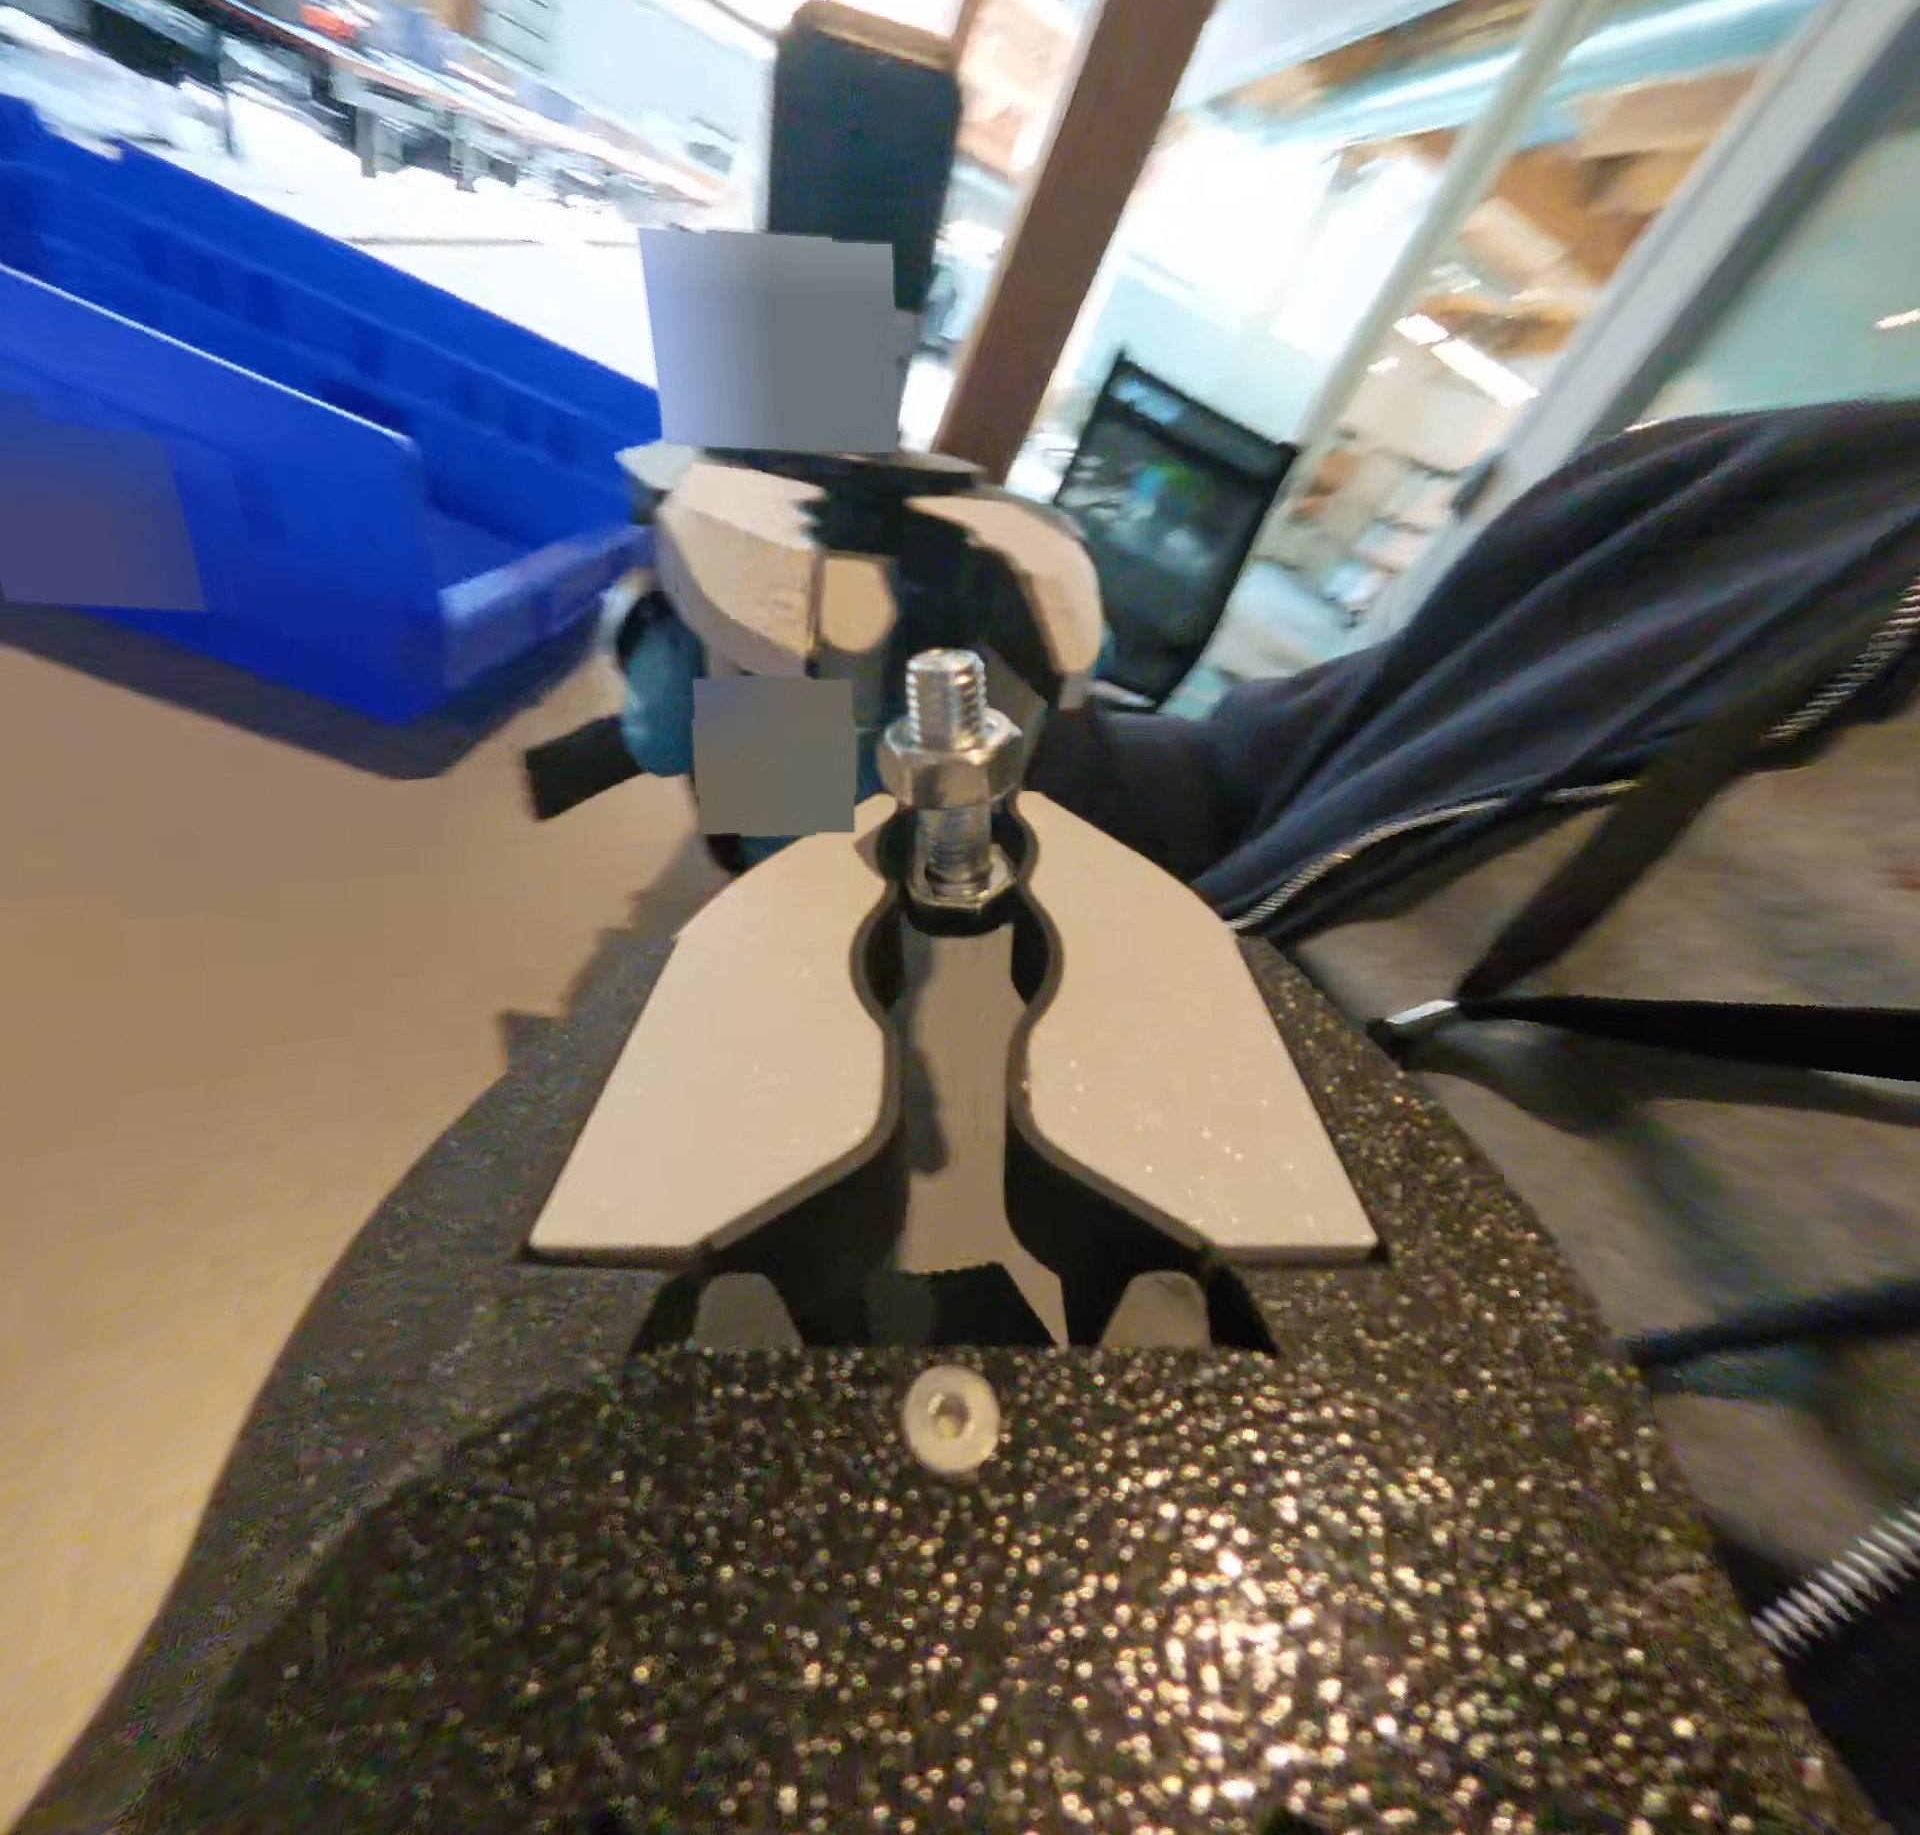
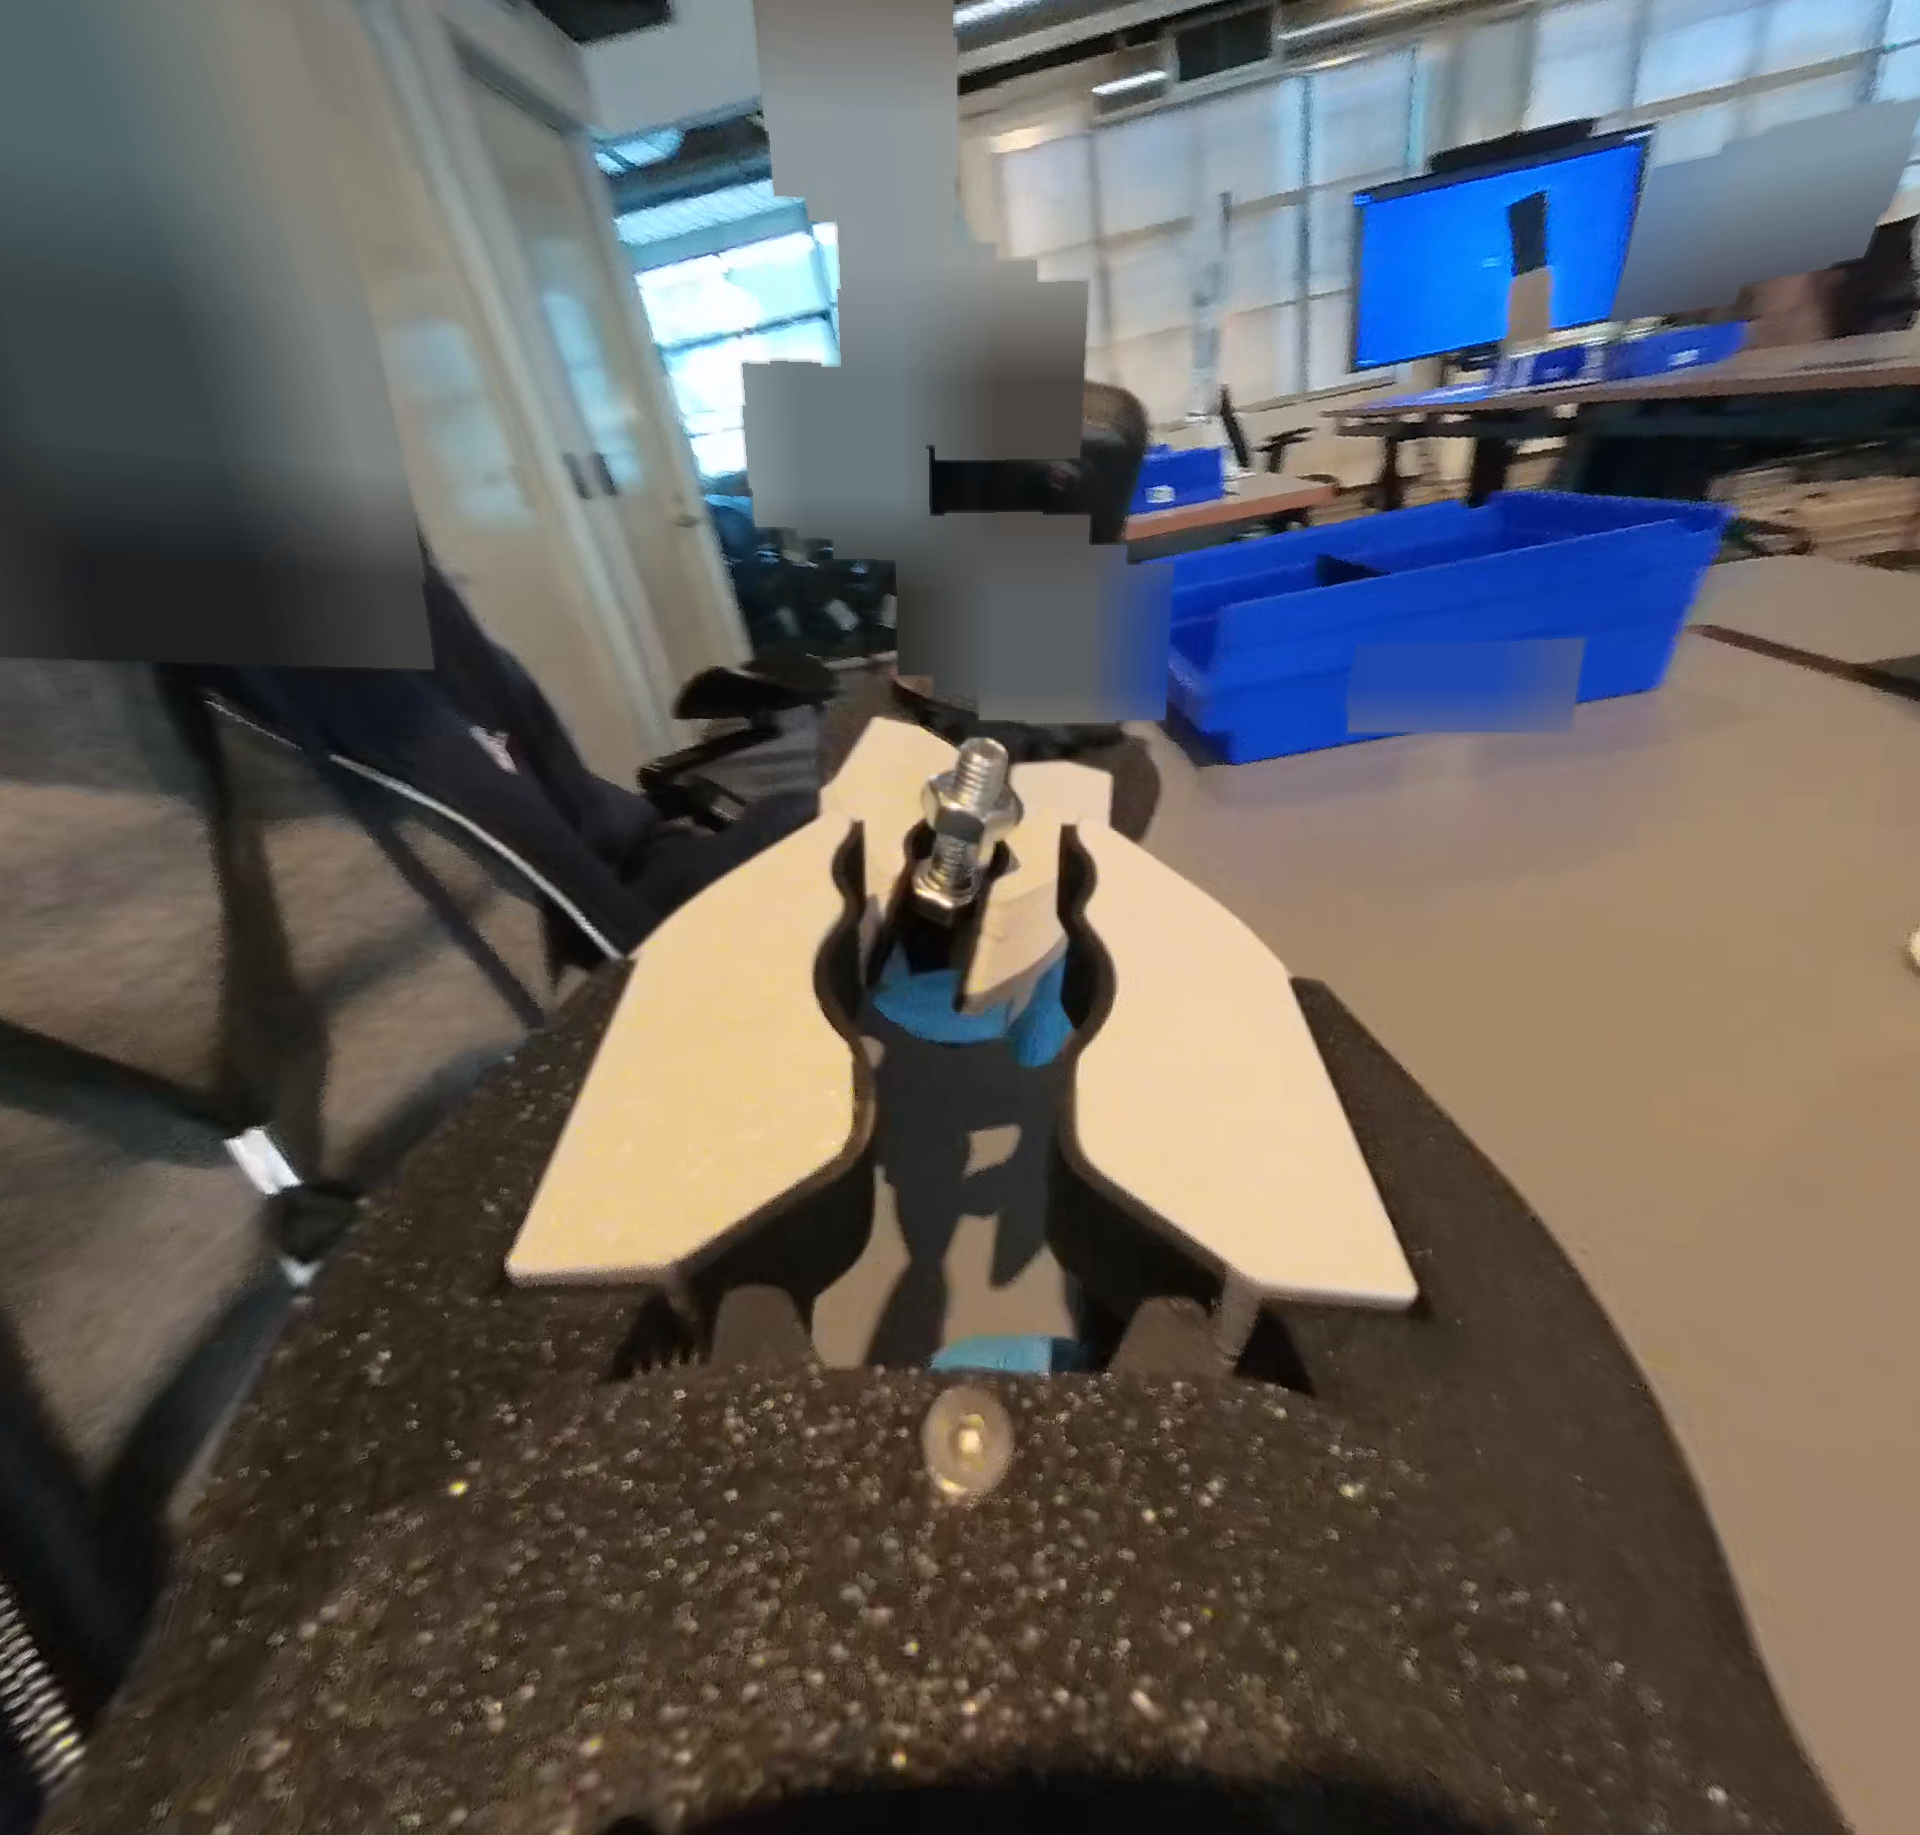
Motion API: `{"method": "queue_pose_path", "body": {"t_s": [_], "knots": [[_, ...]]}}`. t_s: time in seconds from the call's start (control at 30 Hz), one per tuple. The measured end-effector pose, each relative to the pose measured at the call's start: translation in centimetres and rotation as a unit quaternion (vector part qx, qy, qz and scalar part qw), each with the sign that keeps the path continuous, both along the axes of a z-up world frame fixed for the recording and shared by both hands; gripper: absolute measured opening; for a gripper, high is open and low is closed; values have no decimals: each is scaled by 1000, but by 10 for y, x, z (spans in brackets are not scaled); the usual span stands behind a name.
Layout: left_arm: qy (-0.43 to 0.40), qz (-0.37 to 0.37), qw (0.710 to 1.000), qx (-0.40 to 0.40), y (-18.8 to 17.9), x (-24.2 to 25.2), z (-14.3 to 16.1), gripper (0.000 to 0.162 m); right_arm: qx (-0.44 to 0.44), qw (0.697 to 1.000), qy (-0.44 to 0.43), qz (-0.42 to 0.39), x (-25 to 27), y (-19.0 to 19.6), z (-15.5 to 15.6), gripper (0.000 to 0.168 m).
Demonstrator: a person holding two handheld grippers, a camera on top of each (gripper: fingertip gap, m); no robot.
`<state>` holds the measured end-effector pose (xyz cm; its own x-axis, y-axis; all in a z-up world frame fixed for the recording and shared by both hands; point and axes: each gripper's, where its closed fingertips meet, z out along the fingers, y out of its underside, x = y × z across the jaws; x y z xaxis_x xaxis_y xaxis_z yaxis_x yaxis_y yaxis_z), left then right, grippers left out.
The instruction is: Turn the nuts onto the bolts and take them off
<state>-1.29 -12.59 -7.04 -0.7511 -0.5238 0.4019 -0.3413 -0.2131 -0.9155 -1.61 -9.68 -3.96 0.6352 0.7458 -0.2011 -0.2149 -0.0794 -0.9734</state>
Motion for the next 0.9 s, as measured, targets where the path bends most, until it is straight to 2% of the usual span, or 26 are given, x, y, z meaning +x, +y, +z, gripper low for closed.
{"method": "queue_pose_path", "body": {"t_s": [0.1, 0.23, 0.37, 0.5, 0.67, 0.8, 0.9], "knots": [[5, -40, 999, -9, -13, -11, 0, 15, -16, 999, 30, 33, -10, -1, -2, 34], [-11, -35, 999, 5, -14, -12, 6, 15, -9, 999, -25, 20, -26, -3, -4, 35], [-21, -20, 999, 20, -9, -5, 20, 15, 44, 999, -4, -1, -28, -2, 25, 35], [-39, -6, 997, 62, -4, 4, 47, 15, 59, 998, 31, -6, -20, 5, 53, 31], [-70, 9, 993, 96, -4, 18, 77, 15, 83, 996, -1, -21, -17, 16, 88, 31], [-84, 23, 991, 98, 0, 19, 77, 15, 76, 997, -33, -8, -24, 25, 91, 37], [-80, 25, 993, 86, 7, 16, 77, 15, 64, 997, -47, -11, -26, 31, 82, 39]]}}
